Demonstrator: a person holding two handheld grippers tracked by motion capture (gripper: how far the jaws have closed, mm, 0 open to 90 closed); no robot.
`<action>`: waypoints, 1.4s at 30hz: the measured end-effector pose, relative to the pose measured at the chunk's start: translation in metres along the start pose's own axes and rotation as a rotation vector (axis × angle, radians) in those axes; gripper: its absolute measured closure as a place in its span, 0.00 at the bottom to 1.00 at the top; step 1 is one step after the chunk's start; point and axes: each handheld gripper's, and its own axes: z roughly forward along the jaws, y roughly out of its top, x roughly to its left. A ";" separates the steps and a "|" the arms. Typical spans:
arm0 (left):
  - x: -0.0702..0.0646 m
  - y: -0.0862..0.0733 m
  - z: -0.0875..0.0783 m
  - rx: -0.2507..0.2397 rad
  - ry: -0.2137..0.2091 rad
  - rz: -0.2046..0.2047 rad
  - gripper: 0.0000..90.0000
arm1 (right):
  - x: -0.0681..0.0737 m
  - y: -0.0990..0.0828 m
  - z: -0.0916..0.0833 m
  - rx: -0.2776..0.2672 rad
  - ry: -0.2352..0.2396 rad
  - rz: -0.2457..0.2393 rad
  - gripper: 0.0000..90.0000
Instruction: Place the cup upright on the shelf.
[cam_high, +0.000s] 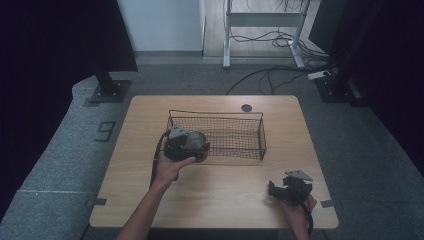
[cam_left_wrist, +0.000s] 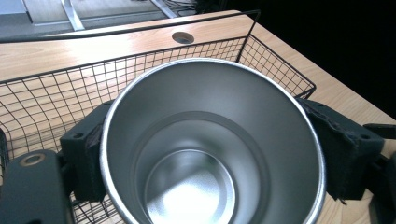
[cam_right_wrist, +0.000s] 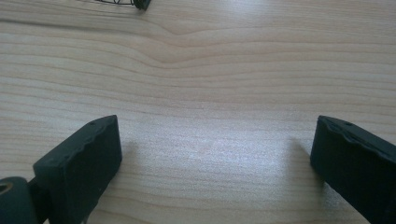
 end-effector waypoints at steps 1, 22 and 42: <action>0.000 0.001 0.000 0.000 0.000 0.001 0.16 | 0.000 0.000 0.000 0.000 0.000 0.000 0.02; 0.003 0.029 0.006 -0.022 0.001 0.013 0.16 | 0.000 0.000 0.000 0.000 0.001 0.000 0.02; 0.010 0.044 0.022 -0.006 0.010 0.026 0.16 | 0.000 0.000 0.000 -0.002 0.000 -0.003 0.02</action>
